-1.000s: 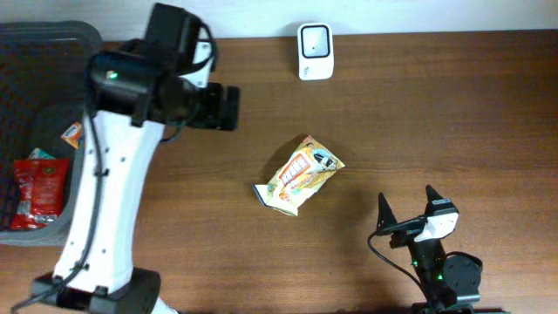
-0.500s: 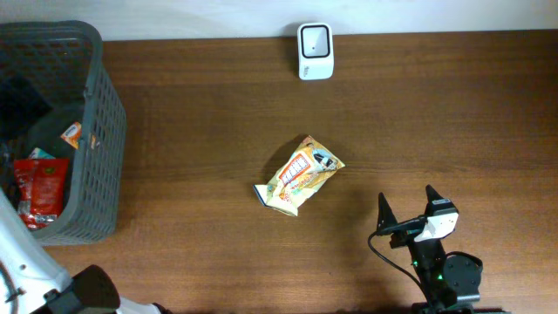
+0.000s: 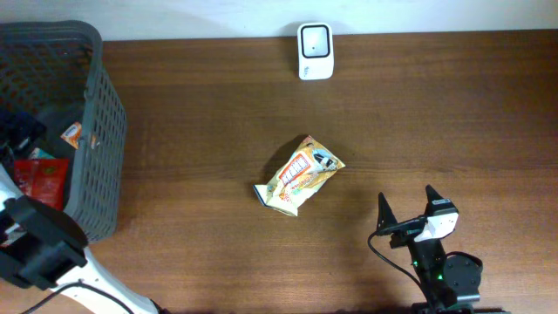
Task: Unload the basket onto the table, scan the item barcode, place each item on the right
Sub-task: 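Reach the left gripper back into the basket and grasp the red packet, then carry the red packet out and drop it beside the yellow bag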
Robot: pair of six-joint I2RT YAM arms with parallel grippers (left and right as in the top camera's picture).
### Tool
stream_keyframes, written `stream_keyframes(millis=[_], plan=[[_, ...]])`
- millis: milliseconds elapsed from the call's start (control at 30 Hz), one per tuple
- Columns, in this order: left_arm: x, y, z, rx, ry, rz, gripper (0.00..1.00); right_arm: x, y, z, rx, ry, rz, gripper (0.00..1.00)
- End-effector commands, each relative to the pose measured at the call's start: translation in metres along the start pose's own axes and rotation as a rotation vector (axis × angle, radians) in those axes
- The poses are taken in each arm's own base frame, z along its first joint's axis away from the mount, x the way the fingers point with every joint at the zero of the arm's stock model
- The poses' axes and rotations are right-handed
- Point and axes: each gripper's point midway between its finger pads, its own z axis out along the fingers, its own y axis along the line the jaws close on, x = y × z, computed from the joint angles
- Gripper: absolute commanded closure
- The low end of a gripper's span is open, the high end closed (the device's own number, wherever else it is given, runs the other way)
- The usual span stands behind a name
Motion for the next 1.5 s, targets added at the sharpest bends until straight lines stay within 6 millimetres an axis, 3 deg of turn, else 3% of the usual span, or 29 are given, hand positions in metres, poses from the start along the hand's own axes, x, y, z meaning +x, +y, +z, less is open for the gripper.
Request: stream_keyframes(millis=[0,33,200,333,467,633,800,833,867,900,967,1000,1100,1200,1300,1367,1467], plan=[[0.0,0.014,0.017,-0.171,0.008,0.029,0.16,0.003,0.002,0.0,-0.008,0.006,-0.006,0.02],[0.003,0.012,0.023,-0.19,0.024,0.043,0.21,0.003,0.002,0.0,-0.008,0.006,-0.006,0.02],[0.012,0.009,0.043,-0.334,0.039,0.105,0.18,0.003,0.002,0.0,-0.008,0.006,-0.006,0.02],[0.021,0.016,0.067,-0.402,0.101,0.134,0.18,0.003,0.002,0.0,-0.008,0.006,-0.006,0.02],[0.023,0.036,0.074,-0.529,0.09,0.11,0.18,0.003,0.002,0.0,-0.008,0.006,-0.006,0.02],[0.034,0.04,0.103,-0.538,0.107,0.116,0.1,0.003,0.002,0.0,-0.008,0.006,-0.006,0.02],[0.051,0.045,0.139,-0.539,0.122,0.118,0.09,0.003,0.002,0.0,-0.008,0.006,-0.006,0.02],[0.053,0.046,0.142,-0.54,0.125,0.12,0.13,0.003,0.002,0.0,-0.008,0.006,-0.007,0.02],[0.055,0.046,0.143,-0.543,0.13,0.121,0.36,0.003,0.002,0.0,-0.008,0.006,-0.006,0.02],[0.055,0.047,0.143,-0.543,0.13,0.121,0.51,0.003,0.002,0.0,-0.008,0.006,-0.006,0.02],[0.055,0.047,0.143,-0.543,0.129,0.121,1.0,0.003,0.002,0.0,-0.008,0.006,-0.006,0.02],[0.054,0.046,0.142,-0.544,0.129,0.121,1.0,0.003,0.002,0.0,-0.008,0.006,-0.006,0.02],[0.043,0.042,0.123,-0.537,0.116,0.117,1.0,0.003,0.002,0.0,-0.008,0.006,-0.006,0.02],[0.019,0.025,0.082,-0.469,0.068,0.094,1.0,0.003,0.002,0.0,-0.008,0.006,-0.006,0.02],[-0.007,-0.01,0.024,-0.315,-0.036,0.069,1.0,0.003,0.002,0.0,-0.008,0.005,-0.007,0.02],[-0.024,-0.035,-0.037,-0.205,-0.179,0.06,1.0,0.003,0.002,0.0,-0.008,0.005,-0.007,0.02],[-0.024,-0.078,-0.108,0.033,-0.321,0.075,1.0,0.003,0.002,0.0,-0.008,0.006,-0.006,0.02]])
